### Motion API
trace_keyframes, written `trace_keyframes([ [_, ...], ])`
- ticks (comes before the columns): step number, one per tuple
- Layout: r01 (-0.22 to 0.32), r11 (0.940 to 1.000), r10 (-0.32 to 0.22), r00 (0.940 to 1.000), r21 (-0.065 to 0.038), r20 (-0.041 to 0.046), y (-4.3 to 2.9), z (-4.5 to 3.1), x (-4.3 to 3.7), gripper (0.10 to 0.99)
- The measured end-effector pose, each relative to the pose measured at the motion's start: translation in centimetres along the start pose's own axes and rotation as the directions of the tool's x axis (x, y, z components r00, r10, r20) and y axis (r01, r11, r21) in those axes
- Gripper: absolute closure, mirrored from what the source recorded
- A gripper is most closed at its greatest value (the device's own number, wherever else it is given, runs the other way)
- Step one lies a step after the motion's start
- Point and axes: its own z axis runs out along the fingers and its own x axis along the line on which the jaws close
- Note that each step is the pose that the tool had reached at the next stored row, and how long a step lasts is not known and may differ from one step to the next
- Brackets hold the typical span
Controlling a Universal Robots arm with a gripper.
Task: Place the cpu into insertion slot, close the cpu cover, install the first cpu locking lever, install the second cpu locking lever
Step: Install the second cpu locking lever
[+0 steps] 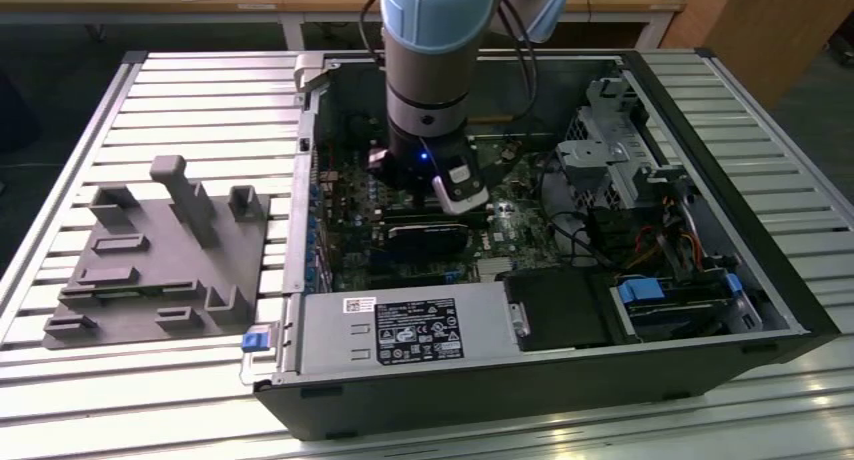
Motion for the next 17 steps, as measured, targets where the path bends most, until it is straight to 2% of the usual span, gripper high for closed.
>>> trace_keyframes([
  [12, 0.039, 0.9991, -0.039, 0.9992, -0.017, -0.0102, -0.4, 0.37, 0.19, 0.98],
  [13, 0.041, 0.9989, -0.041, 0.9991, -0.021, -0.0113, -0.43, 0.42, 0.22, 0.98],
  [17, 0.048, 0.9976, -0.049, 0.9987, -0.049, -0.0152, -0.5, 0.68, 0.31, 0.98],
])
